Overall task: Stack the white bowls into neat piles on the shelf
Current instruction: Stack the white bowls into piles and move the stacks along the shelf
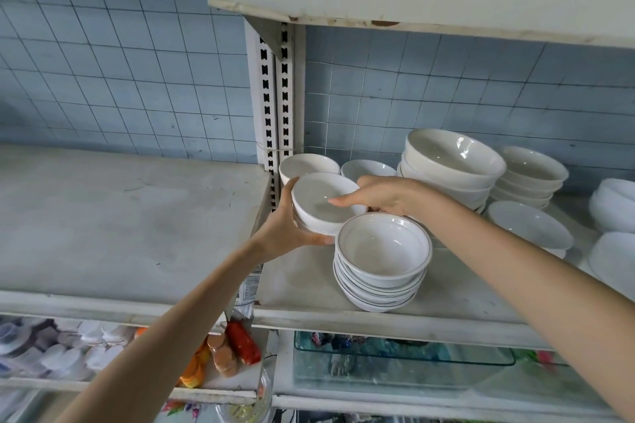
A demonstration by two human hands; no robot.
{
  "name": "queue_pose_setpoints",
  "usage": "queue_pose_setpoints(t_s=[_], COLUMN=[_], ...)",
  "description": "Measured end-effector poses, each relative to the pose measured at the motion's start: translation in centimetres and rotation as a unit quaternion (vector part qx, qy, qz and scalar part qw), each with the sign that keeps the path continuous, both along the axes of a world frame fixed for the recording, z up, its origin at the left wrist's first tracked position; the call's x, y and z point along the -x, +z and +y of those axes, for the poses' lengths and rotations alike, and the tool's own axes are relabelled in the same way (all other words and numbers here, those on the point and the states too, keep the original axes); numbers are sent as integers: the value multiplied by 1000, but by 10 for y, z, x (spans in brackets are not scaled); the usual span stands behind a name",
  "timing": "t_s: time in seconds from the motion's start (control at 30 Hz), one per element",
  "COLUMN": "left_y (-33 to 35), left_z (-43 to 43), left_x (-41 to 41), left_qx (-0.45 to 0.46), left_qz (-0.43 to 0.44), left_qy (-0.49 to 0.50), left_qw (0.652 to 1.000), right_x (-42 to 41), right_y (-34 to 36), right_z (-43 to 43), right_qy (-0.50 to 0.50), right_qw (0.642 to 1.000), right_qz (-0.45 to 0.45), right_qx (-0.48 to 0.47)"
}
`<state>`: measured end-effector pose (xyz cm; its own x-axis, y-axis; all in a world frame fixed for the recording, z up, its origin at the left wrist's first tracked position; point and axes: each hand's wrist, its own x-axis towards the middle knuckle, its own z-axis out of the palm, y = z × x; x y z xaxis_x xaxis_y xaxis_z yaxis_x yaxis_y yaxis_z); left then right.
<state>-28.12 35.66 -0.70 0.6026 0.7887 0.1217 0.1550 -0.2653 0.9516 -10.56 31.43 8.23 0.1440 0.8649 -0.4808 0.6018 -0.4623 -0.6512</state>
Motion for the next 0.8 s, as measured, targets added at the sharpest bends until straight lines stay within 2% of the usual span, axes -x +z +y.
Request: queue_pose_setpoints(t_s=[0.27,0.5,0.67,0.8], left_y=[-1,23,50,67], left_z=[-3,-3,-9,-19], left_x=[20,40,57,67], left_qx=[9,-20,-41,-41], left_qz=[-18,-46,-80,-106], left_qy=[41,77,89,86], left_qw=[999,996,992,990], right_x=[11,24,31,34], right_y=[1,16,35,35], right_z=[3,5,-12,-30], right_qy=[-9,30,63,87], right_qw=[998,994,978,951], right_qz=[61,73,138,192], right_qx=[-28,-81,-145,-225])
